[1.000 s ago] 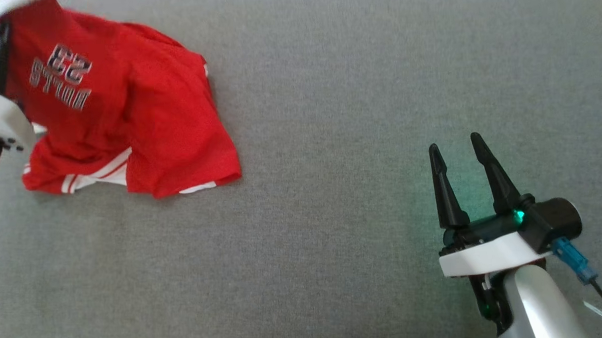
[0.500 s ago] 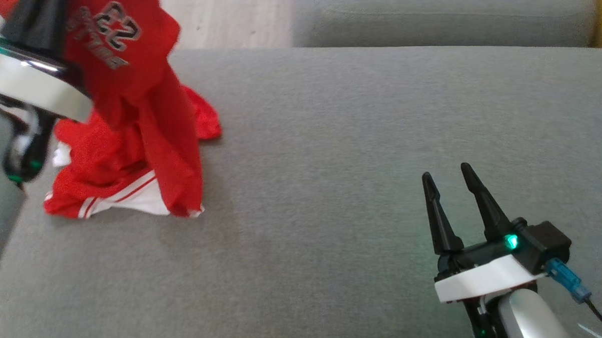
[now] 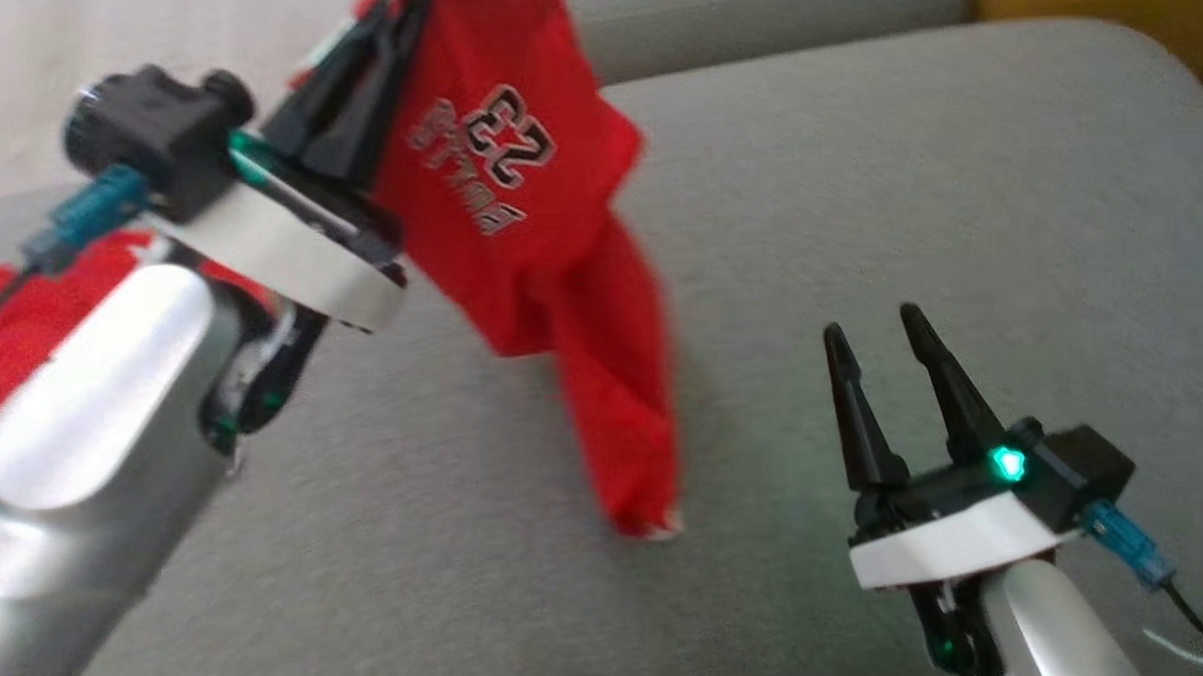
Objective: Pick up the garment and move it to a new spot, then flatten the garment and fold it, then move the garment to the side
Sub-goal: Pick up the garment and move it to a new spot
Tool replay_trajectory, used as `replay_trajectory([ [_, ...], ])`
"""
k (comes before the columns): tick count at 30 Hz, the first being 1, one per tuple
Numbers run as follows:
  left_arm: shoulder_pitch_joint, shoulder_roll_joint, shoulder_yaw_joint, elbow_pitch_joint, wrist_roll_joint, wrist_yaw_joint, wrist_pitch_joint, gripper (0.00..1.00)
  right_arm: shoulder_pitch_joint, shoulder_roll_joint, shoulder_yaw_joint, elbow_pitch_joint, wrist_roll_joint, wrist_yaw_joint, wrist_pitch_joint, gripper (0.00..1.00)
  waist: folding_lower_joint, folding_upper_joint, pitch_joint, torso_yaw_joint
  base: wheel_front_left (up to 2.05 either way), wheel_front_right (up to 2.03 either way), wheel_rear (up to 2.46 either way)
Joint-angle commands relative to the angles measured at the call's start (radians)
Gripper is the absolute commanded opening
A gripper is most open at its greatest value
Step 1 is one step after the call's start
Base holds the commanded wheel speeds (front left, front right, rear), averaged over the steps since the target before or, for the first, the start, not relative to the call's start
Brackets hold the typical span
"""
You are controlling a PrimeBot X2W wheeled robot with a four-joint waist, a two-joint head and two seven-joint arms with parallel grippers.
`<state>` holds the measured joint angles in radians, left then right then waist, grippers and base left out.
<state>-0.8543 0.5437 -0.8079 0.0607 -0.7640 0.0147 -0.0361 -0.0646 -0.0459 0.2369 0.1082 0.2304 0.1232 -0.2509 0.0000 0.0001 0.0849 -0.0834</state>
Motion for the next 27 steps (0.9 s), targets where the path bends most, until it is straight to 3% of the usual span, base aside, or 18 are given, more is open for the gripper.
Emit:
replay_trajectory([
  [1, -0.063, 0.016, 0.041, -0.018, 0.016, 0.010, 0.002, 0.00, -0.054, -0.004, 0.033, -0.041, 0.010, 0.008, -0.011, 1.00, 0.0000, -0.0001, 0.044, -0.096, 0.00, 0.00, 0.00],
  [10, -0.159, -0.100, -0.008, 0.126, 0.053, -0.002, 0.006, 0.00, -0.101, -0.004, 0.081, -0.083, 0.065, 0.008, -0.011, 1.00, 0.0000, -0.0001, 0.125, -0.280, 0.00, 0.00, 0.00],
  [11, -0.173, -0.118, -0.010, 0.159, 0.055, -0.003, 0.000, 0.15, -0.104, -0.004, 0.084, -0.087, 0.071, 0.008, -0.011, 1.00, 0.0000, -0.0001, 0.132, -0.294, 0.00, 0.00, 0.00],
  [12, -0.189, -0.133, -0.012, 0.193, 0.063, -0.003, -0.010, 0.95, -0.106, -0.004, 0.087, -0.090, 0.077, 0.008, -0.011, 1.00, 0.0000, -0.0001, 0.137, -0.306, 0.00, 0.00, 0.00],
  [13, -0.205, -0.146, -0.015, 0.227, 0.073, -0.006, -0.021, 1.00, -0.108, -0.004, 0.089, -0.094, 0.082, 0.008, -0.011, 1.00, 0.0000, -0.0001, 0.142, -0.314, 0.00, 0.00, 0.00],
  [19, -0.265, -0.193, -0.020, 0.386, 0.107, -0.024, -0.104, 1.00, -0.104, -0.004, 0.075, -0.103, 0.088, 0.008, -0.011, 1.00, 0.0000, -0.0001, 0.150, -0.299, 0.00, 0.00, 0.00],
  [27, -0.193, -0.169, -0.017, 0.454, 0.099, -0.045, -0.183, 1.00, -0.085, -0.004, 0.023, -0.086, 0.044, 0.008, -0.011, 1.00, 0.0000, -0.0001, 0.103, -0.140, 0.00, 0.00, 0.00],
])
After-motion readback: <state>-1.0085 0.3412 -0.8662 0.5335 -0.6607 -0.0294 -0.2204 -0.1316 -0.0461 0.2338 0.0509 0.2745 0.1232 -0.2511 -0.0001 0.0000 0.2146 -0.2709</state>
